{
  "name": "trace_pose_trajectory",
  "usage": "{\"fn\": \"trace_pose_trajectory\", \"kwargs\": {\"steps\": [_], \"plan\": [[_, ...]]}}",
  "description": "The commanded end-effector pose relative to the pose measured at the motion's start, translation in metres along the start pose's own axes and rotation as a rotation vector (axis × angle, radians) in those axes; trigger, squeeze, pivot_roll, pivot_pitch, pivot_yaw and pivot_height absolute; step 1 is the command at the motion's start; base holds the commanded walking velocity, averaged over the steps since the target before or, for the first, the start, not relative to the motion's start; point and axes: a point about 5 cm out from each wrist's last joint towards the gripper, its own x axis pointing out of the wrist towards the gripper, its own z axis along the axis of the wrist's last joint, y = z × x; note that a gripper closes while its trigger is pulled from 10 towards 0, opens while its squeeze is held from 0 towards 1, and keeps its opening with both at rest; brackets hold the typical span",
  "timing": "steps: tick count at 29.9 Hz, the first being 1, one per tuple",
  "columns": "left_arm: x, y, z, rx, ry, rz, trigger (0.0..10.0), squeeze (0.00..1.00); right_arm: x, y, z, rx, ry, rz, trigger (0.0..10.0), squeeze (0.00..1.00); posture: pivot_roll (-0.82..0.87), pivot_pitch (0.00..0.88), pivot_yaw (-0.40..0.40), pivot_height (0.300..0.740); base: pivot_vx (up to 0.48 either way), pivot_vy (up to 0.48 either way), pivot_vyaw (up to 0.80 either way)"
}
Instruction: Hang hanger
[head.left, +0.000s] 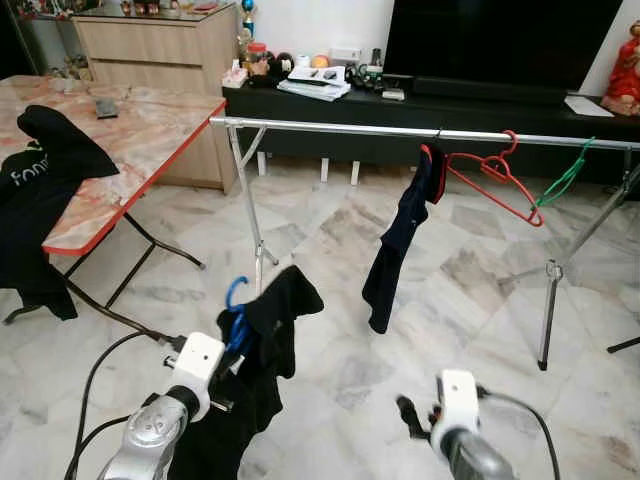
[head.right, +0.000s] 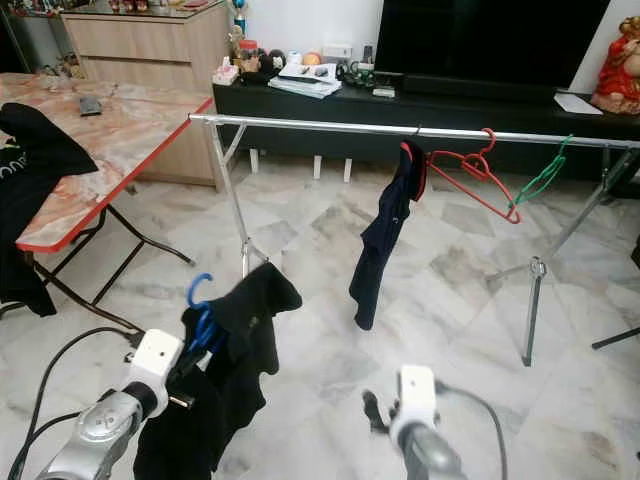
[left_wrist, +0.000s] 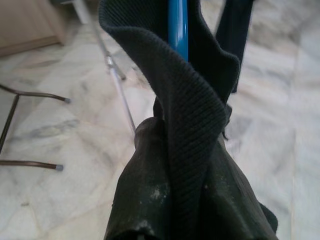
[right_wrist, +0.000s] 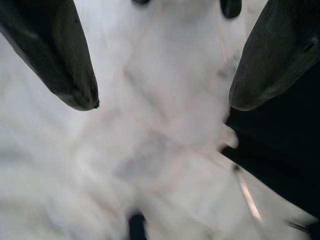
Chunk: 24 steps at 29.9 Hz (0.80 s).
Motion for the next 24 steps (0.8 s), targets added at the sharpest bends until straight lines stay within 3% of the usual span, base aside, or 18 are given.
{"fn": "trace_pose_trajectory", "kwargs": {"steps": [1, 5, 7, 10, 14, 24], "plan": [[-0.003, 0.009, 0.011, -0.041, -0.086, 0.070, 10.0, 0.00, -0.003, -0.004, -0.017, 0.048, 0.053, -0.050, 10.0, 0.00, 0.06, 0.020, -0.022, 0.740, 0.000, 0.000, 0.00], [-0.013, 0.016, 0.000, -0.030, -0.042, 0.125, 10.0, 0.00, -0.008, -0.007, -0.035, 0.096, 0.094, -0.107, 10.0, 0.00, 0.05, 0.010, -0.009, 0.740, 0.000, 0.000, 0.00], [-0.022, 0.021, -0.011, -0.021, -0.002, 0.159, 10.0, 0.00, -0.011, -0.003, -0.049, 0.056, 0.120, -0.095, 10.0, 0.00, 0.06, 0.000, 0.001, 0.740, 0.000, 0.000, 0.00], [-0.027, 0.025, -0.013, -0.029, 0.003, 0.168, 10.0, 0.00, -0.013, -0.001, -0.055, 0.065, 0.127, -0.090, 10.0, 0.00, 0.05, 0.000, 0.007, 0.740, 0.000, 0.000, 0.00], [-0.035, 0.032, -0.011, -0.010, -0.015, 0.172, 10.0, 0.00, -0.006, 0.004, -0.037, 0.071, 0.114, -0.101, 10.0, 0.00, 0.05, 0.000, 0.010, 0.740, 0.000, 0.000, 0.00], [-0.050, 0.037, -0.015, 0.003, -0.010, 0.185, 10.0, 0.00, -0.004, 0.009, -0.035, 0.044, 0.125, -0.099, 10.0, 0.00, 0.07, 0.000, 0.010, 0.740, 0.000, 0.000, 0.00]]}}
